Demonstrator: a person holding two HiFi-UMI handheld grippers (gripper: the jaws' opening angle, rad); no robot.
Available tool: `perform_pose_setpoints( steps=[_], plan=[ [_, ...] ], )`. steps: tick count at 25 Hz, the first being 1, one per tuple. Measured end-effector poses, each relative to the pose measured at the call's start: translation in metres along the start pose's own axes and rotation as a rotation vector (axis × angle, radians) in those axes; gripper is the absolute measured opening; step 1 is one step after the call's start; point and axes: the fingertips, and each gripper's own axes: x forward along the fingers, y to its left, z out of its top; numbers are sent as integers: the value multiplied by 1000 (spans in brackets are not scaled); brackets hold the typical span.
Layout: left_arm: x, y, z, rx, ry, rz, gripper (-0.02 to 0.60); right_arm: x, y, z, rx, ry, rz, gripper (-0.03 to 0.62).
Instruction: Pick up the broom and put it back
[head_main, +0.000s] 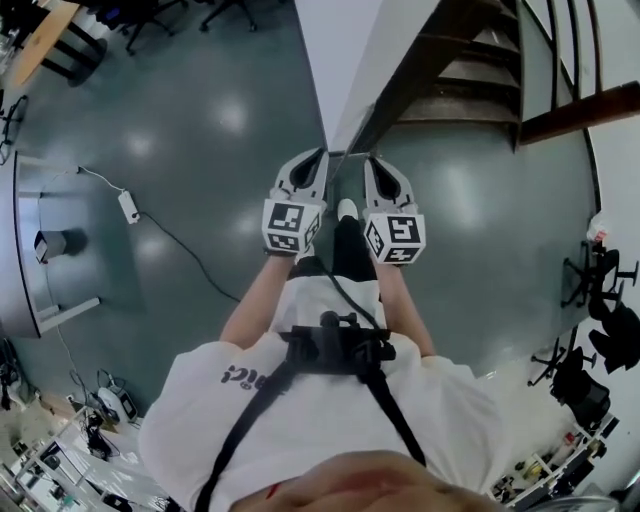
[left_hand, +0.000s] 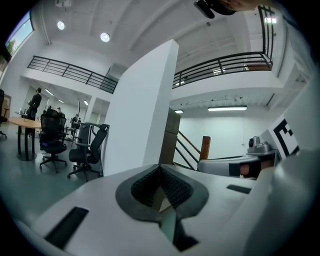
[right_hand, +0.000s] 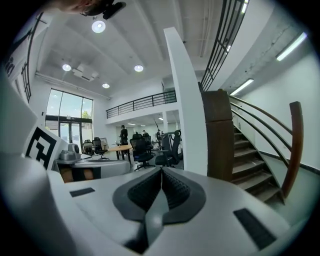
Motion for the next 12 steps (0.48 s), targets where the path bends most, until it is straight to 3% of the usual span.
perform_pose_setpoints(
  steps=[12],
  plan=[
    [123,16,-95,-32,161,-29,11,82,-110,-132,132,244,-25,9]
  ],
)
